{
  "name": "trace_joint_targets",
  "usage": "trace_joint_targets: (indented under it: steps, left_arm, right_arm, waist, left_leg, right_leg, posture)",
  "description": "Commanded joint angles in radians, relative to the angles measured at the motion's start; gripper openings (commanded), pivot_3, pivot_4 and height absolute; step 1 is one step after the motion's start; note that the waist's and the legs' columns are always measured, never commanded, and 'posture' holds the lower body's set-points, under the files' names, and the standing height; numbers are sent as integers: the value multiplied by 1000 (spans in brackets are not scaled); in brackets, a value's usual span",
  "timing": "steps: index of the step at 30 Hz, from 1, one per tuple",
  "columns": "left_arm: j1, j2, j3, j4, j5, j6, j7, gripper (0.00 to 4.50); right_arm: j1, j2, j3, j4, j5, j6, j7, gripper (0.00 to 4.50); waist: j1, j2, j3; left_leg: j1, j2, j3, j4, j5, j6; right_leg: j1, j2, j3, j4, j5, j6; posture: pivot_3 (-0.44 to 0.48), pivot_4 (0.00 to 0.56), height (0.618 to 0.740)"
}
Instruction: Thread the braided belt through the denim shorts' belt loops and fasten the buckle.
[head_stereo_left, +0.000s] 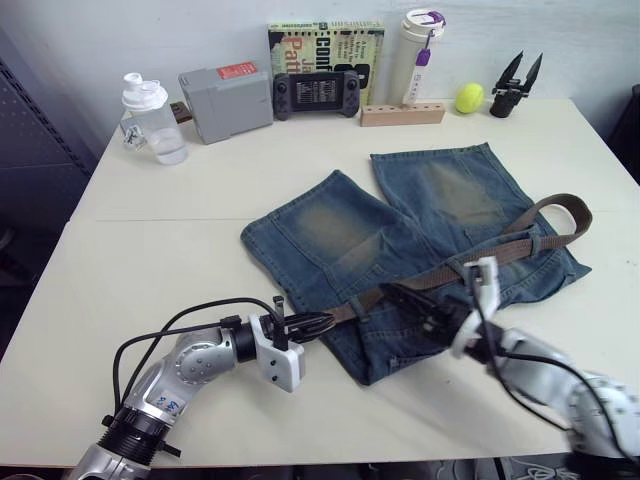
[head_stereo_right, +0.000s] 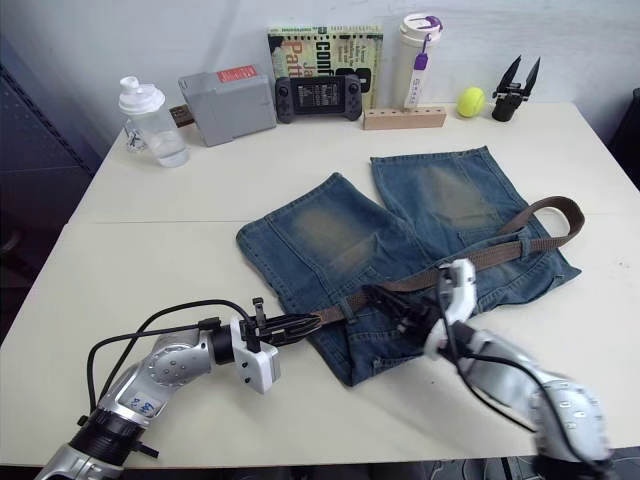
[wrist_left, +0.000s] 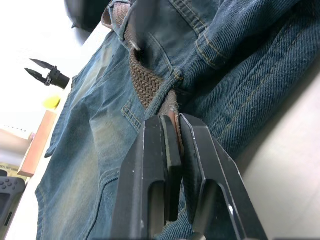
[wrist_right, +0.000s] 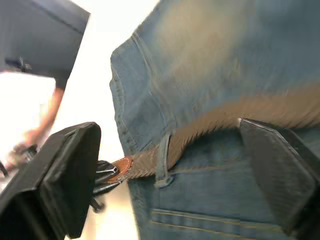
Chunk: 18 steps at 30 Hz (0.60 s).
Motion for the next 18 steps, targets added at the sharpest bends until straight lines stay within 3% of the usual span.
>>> trace_joint_targets:
  steps: [1, 4, 9, 13, 18]
  left_arm:
    - [8, -2, 4, -9, 0, -9, 18, 0]
    - [8, -5, 2, -13, -4, -5, 18, 0]
    - [8, -7, 1, -15, -8, -5, 17, 0]
    - [28, 9, 10, -28, -14, -11, 14, 0]
    - [173, 179, 96, 45, -21, -178, 28, 0]
  right_arm:
    - [55, -75, -22, -74, -113, 17, 142, 3881]
    - [99, -132, 10, -95, -291, -1, 212, 2669]
    - [128, -137, 92, -50, -587, -73, 268, 211]
    - [130, -121, 184, 13, -744, -56, 260, 91]
    - [119, -53, 235, 31, -800, -4, 241, 91]
  waist:
    - [0, 0, 0]
    - [1, -1, 0]
    - [1, -1, 0]
    - [1, -1, 0]
    - [-14, -10, -6]
  left_leg:
    - [0, 0, 0, 0, 0, 0]
    - [0, 0, 0, 0, 0, 0]
    - [0, -1, 1, 1, 0, 0]
    - [0, -1, 0, 1, 0, 0]
    - [3, 2, 0, 0, 0, -2]
  right_leg:
    - [0, 0, 0, 0, 0, 0]
    - [0, 0, 0, 0, 0, 0]
    - [1, -1, 1, 0, 1, 1]
    - [1, -1, 0, 0, 1, 1]
    - [2, 2, 0, -1, 0, 0]
  posture:
    - [0, 150, 726]
    - [0, 150, 726]
    - [0, 150, 726]
    - [0, 150, 726]
    - [0, 150, 726]
